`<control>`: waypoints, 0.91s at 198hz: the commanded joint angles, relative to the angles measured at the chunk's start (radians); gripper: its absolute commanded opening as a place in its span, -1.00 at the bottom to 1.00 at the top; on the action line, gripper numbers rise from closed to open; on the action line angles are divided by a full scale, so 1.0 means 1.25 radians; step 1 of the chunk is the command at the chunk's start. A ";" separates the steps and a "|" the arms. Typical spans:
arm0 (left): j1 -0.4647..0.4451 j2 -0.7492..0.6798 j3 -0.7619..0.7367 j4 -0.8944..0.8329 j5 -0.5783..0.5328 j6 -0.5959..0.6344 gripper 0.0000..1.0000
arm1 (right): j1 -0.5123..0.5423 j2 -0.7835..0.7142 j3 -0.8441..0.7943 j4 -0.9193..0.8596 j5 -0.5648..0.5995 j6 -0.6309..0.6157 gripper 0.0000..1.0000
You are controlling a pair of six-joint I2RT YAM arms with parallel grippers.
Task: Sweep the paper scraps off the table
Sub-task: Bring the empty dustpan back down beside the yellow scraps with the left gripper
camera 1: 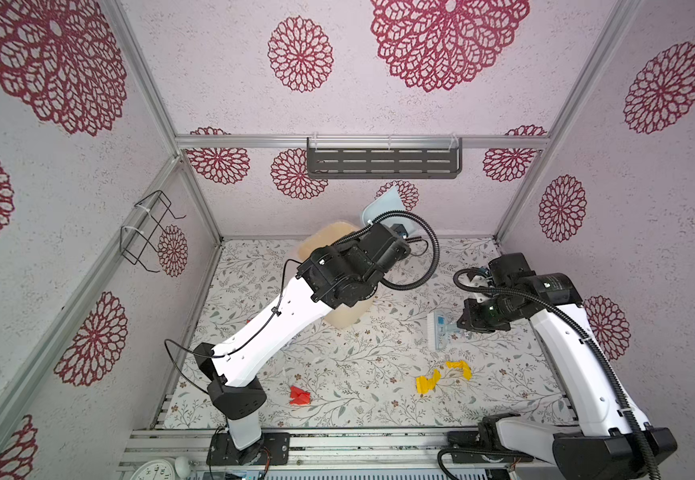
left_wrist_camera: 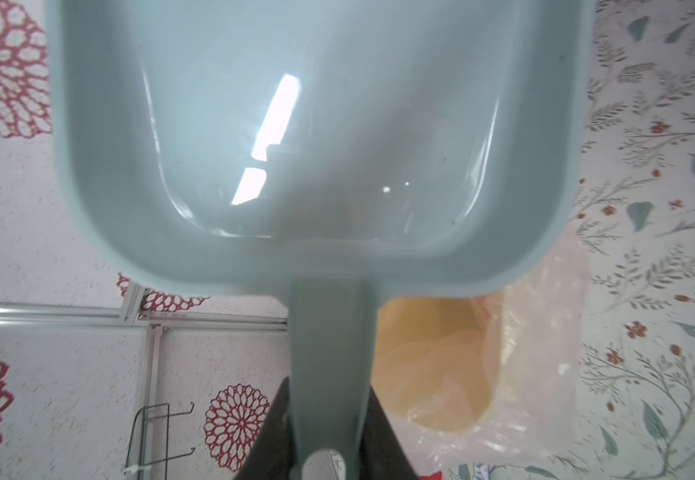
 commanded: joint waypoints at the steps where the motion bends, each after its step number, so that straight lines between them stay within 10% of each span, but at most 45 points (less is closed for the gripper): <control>1: -0.029 0.009 0.023 -0.071 0.119 -0.114 -1.00 | 0.019 -0.036 -0.006 -0.027 0.032 0.045 -1.00; 74: -0.103 -0.052 -0.206 -0.060 0.413 -0.327 -1.00 | 0.092 -0.122 -0.099 -0.050 0.057 0.132 -1.00; 180: -0.170 -0.154 -0.636 0.052 0.538 -0.405 -1.00 | 0.196 -0.186 -0.180 -0.101 0.189 0.267 -1.00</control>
